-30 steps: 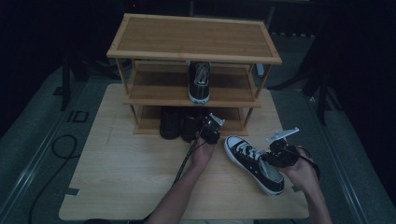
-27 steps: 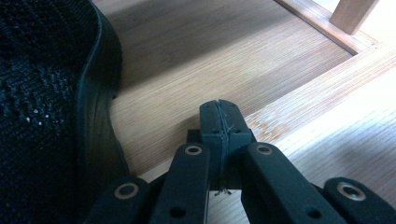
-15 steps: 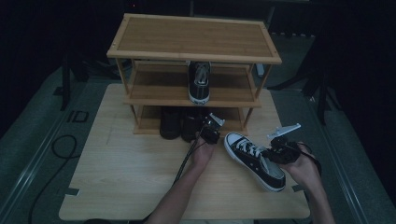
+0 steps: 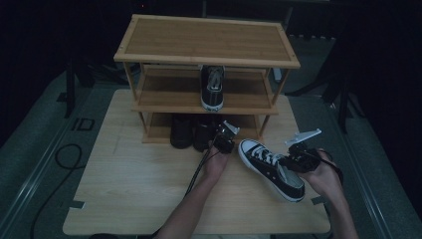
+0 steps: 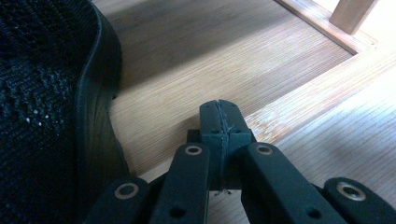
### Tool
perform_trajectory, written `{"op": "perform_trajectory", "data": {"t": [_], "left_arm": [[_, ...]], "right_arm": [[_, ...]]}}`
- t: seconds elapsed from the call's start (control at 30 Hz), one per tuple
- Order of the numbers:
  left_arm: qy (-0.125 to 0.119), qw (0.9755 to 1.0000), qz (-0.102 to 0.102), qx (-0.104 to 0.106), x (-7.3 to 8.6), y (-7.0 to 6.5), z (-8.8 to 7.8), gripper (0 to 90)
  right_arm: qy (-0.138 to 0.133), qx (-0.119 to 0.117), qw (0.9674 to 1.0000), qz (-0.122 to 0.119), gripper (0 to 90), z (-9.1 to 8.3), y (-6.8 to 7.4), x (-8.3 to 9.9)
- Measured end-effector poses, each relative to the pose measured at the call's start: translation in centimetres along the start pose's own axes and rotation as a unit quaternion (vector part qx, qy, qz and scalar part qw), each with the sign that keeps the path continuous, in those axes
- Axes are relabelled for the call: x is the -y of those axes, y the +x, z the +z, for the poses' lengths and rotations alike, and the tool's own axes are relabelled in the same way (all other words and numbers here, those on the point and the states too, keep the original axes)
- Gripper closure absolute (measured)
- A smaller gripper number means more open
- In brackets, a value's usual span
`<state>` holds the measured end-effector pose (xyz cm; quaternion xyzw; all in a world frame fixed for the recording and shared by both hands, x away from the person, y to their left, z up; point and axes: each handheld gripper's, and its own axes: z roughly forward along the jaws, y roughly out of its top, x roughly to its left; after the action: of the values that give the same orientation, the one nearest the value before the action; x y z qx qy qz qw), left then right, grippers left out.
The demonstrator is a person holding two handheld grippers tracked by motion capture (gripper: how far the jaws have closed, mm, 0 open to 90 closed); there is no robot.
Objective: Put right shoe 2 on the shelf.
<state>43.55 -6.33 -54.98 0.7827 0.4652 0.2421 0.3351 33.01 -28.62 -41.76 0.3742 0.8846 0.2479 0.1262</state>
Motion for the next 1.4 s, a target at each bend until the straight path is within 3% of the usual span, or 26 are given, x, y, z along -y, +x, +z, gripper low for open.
{"op": "perform_trajectory", "data": {"t": [0.4,0.63,1.4], "left_arm": [[0.000,1.0000,-0.001,0.000,0.0,0.0,0.0,90.0],[0.000,1.0000,-0.002,0.000,0.0,0.0,0.0,90.0],[0.000,1.0000,-0.001,0.001,0.1,0.0,-0.1,90.0]], "right_arm": [[-0.007,-0.004,1.0000,-0.003,88.0,-0.7,-0.4,-0.1],[-0.008,-0.002,0.9998,-0.018,87.9,-1.3,-0.5,-0.5],[-0.028,0.005,0.9995,-0.013,88.0,-3.0,-1.8,-2.6]]}}
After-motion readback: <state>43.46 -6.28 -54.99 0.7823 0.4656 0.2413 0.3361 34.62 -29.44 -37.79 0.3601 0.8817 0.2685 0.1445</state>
